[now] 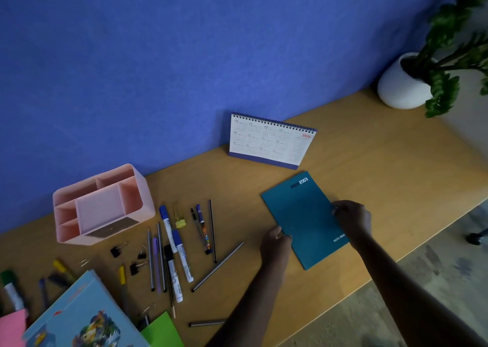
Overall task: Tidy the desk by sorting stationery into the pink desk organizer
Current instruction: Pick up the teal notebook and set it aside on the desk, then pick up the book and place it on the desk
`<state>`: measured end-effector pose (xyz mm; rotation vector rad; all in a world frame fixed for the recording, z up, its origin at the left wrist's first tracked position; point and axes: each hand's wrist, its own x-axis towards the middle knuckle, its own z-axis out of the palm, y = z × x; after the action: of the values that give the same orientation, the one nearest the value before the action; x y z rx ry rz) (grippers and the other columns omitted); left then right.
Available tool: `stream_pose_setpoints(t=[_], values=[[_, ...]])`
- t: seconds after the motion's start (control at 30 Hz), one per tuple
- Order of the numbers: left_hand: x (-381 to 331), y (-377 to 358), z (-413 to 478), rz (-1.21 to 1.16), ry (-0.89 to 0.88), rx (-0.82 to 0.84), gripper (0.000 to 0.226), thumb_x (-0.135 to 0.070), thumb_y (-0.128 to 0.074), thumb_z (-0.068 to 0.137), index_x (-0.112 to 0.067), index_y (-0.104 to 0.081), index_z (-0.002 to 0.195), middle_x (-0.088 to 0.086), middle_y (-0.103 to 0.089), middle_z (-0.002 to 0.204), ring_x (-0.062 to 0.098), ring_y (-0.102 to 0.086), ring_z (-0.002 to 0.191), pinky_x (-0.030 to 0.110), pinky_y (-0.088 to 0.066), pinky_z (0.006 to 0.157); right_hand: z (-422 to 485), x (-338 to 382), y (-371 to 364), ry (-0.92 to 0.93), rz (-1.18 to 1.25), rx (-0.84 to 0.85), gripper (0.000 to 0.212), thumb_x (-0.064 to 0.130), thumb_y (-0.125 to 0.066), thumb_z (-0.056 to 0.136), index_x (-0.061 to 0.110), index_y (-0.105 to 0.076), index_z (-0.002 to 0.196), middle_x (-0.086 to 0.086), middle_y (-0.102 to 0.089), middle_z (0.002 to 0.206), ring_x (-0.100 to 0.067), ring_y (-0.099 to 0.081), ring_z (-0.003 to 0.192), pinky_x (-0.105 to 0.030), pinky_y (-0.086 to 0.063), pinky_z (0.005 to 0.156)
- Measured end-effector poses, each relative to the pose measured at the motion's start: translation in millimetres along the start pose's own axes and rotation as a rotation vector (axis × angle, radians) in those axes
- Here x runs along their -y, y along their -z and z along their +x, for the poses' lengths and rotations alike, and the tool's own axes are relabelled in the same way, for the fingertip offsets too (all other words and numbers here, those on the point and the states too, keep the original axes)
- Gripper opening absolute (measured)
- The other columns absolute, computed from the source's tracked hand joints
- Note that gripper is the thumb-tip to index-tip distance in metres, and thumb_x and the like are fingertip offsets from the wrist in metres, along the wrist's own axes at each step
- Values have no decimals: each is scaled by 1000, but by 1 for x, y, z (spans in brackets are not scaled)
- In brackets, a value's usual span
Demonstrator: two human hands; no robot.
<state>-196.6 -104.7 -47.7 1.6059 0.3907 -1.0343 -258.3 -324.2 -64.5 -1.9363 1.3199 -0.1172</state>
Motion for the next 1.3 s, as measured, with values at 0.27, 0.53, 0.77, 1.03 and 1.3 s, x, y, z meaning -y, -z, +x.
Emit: stream_pose_setpoints(t=[0.27,0.53,0.77,1.03,1.3], values=[[-5,6,-5,-61,50,80,55,-9,-62,104,-12,-51,158,15,-58,155,29,-60,140,44,-53,116,-5,12,-4,69,-195,-20,34,13,-65,100,13,-75,132,-14,-74,130,-33,-70,110,-48,-61,92],[-7,70,-47,-134,52,122,30,-2,-56,106,-10,-71,131,14,-74,129,24,-70,123,38,-59,104,-60,42,-27,206,-208,-49,38,15,-71,98,15,-69,136,-14,-66,131,-34,-64,115,-52,-56,96],[5,156,-99,-192,29,-18,27,-6,-55,108,-9,-74,128,11,-76,125,22,-71,122,41,-56,109,-164,77,-88,413,-79,157,28,11,-75,97,9,-73,125,-9,-71,122,-23,-67,106,-48,-60,88],[42,253,-130,-402,-12,-195,18,-8,-64,104,-17,-79,109,9,-80,113,21,-75,111,40,-57,104,-256,123,-160,525,-40,350,21,11,-75,96,16,-76,116,-1,-74,111,-17,-68,97,-43,-58,85],[71,333,-144,-595,-30,-351,13,-7,-69,100,-14,-74,109,10,-77,106,22,-73,103,34,-57,90,-328,160,-215,583,-2,535,18,7,-72,96,15,-76,111,-1,-75,107,-18,-69,97,-42,-58,85]])
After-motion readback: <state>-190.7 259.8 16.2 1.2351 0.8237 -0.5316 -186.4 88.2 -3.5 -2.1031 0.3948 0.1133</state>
